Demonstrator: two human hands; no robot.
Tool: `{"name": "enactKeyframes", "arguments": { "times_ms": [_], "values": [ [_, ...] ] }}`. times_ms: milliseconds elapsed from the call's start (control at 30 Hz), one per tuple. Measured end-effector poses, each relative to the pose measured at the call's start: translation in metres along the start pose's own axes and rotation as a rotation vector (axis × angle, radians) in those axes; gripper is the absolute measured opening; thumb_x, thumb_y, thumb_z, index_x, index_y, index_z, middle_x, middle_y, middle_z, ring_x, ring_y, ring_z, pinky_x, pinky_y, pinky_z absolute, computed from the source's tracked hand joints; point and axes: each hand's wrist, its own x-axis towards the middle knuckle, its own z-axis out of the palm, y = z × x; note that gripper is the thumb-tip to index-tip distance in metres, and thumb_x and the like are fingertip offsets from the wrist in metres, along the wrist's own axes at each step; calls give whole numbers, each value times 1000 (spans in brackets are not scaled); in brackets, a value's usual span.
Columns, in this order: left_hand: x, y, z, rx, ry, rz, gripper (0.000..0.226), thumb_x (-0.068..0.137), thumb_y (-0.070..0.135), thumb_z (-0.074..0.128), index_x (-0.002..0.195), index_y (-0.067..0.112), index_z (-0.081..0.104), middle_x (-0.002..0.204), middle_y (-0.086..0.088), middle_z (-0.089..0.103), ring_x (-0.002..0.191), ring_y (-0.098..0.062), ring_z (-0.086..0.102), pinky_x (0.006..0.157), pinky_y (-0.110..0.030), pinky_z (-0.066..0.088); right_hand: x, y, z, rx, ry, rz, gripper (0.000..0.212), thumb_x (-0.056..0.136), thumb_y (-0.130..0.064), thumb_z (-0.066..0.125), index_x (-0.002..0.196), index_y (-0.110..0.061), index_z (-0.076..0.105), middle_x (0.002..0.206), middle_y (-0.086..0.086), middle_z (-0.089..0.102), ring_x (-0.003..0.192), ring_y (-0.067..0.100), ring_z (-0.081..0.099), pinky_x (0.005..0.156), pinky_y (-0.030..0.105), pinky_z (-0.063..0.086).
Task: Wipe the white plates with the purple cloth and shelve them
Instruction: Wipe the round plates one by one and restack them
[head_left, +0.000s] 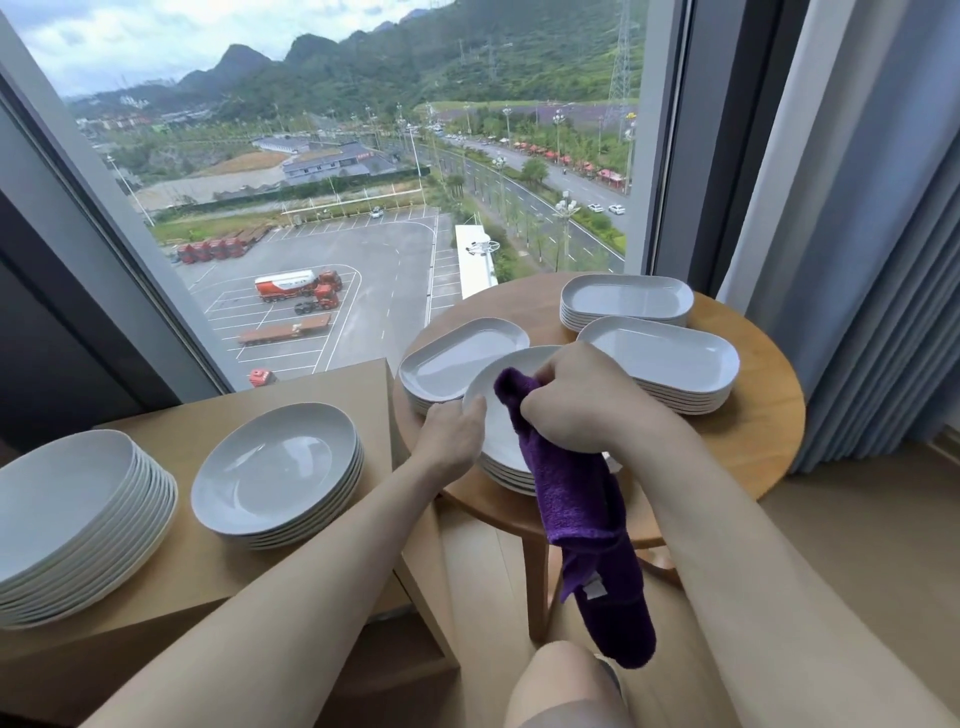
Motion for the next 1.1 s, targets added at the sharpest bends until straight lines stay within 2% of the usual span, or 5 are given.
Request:
{"name": "enactKeyframes", "arguments": {
  "times_ms": [233, 433, 700, 867, 1100],
  "values": [
    [-38, -10, -7, -295, 137, 79, 23, 106, 35, 44, 99, 20, 61, 102, 3, 63, 99, -19, 58, 84, -36, 43, 9, 8, 14, 31, -9, 8, 25, 85, -16, 57, 91, 1, 74, 90, 19, 73, 88, 33, 70, 78, 42, 59],
    [-107, -33, -20, -650, -95, 127, 43, 89, 44, 52, 111, 15, 74, 108, -6, 74, 99, -18, 67, 84, -31, 51, 7, -2, 28, 390, -70, -49, 18, 79, 2, 58, 85, 0, 74, 77, 14, 69, 75, 24, 64, 73, 37, 54],
    [-136, -76, -94, -662, -141, 121, 35, 84, 35, 67, 114, 18, 74, 113, -1, 77, 108, -14, 71, 85, -20, 54, -9, -23, 80, 979, -252, -43, 30, 95, 15, 44, 100, -1, 70, 88, 21, 68, 83, 33, 67, 93, 52, 54],
    [-143, -115, -125, -534, -120, 67, 25, 92, 38, 73, 116, 30, 75, 106, -4, 76, 101, -21, 71, 83, -27, 56, -17, -46, 140, 1095, -318, 51, 28, 96, 13, 45, 99, 0, 70, 85, 21, 68, 76, 31, 68, 72, 41, 60],
    [-154, -161, -154, -569, -93, 75, 33, 88, 38, 63, 110, 16, 74, 102, -20, 72, 83, -16, 65, 76, -25, 54, -24, -73, 207, 1096, -281, 152, 17, 100, 1, 52, 112, 1, 65, 87, 17, 69, 77, 28, 71, 71, 39, 61]
  ]
}}
